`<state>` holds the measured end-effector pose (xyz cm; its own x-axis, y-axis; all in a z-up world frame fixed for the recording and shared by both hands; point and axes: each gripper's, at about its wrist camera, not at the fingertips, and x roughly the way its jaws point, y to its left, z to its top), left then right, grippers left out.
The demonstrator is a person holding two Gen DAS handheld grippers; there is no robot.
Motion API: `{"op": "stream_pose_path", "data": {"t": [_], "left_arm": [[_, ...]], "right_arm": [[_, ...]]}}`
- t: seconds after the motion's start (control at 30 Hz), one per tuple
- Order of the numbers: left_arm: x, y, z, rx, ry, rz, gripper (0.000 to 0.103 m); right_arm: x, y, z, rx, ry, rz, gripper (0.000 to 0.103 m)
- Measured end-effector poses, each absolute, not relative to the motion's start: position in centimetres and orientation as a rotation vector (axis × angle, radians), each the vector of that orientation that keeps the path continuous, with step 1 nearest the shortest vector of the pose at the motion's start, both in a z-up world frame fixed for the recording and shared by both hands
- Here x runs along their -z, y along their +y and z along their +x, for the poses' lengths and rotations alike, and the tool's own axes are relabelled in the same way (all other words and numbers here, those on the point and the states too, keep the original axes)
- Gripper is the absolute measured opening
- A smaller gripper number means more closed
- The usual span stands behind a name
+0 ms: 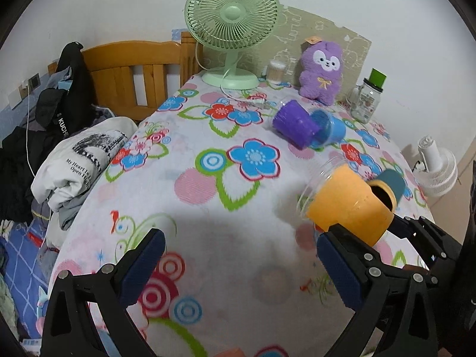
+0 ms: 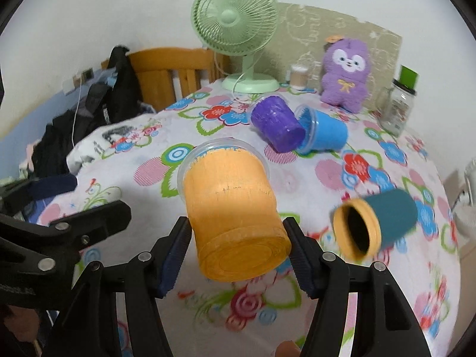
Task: Flip cup upside down
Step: 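Lift the orange cup with the right tool toward the left tool, then grasp the orange cup with the left tool while the right tool releases it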
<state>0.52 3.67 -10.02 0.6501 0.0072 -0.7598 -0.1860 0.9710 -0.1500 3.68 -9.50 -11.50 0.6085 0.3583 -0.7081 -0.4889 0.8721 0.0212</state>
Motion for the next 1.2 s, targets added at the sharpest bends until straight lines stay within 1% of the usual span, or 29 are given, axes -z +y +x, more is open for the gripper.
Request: {"op": "stream_pose_path", "data": {"t": [0.17, 0.43, 0.5, 0.53, 0.57, 0.63, 0.77, 0.97, 1.2], "left_arm": [[10.8, 3.0, -0.9, -0.11, 0.871, -0.216, 0.103], [11.7, 1.9, -1.6, -0.097, 0.89, -0.217, 0.103], [11.6, 1.6, -1.6, -0.09, 0.89, -0.215, 0.103], [11.5, 1.4, -1.6, -0.086, 0.888, -0.214, 0.103], [11.4, 1.2, -1.6, -0.081, 0.882, -0.213, 0.103], [11.1, 0.9, -1.5, -0.076, 0.873, -0.211, 0.103], [10.1, -0.1, -1.0, -0.055, 0.839, -0.215, 0.103], [9.3, -2.4, 0.0, -0.016, 0.806, -0.229, 0.103], [10.8, -6.0, 1.2, 0.02, 0.866, -0.237, 0.103]], "right_arm": [[13.0, -10.1, 1.9, -0.468, 0.795, -0.15, 0.066], [14.1, -10.5, 0.5, -0.43, 0.794, -0.206, 0.068], [14.0, -10.7, 0.4, -0.426, 0.789, -0.206, 0.073], [13.9, -10.9, 0.3, -0.425, 0.788, -0.199, 0.082], [13.7, -11.2, 0.3, -0.425, 0.785, -0.188, 0.089], [13.4, -12.1, 0.3, -0.439, 0.787, -0.155, 0.093], [12.9, -14.2, 0.1, -0.511, 0.795, -0.084, 0.094], [12.3, -19.4, -0.8, -0.447, 0.768, -0.067, 0.094], [12.6, -26.0, -0.7, -0.336, 0.778, -0.034, 0.094]]}}
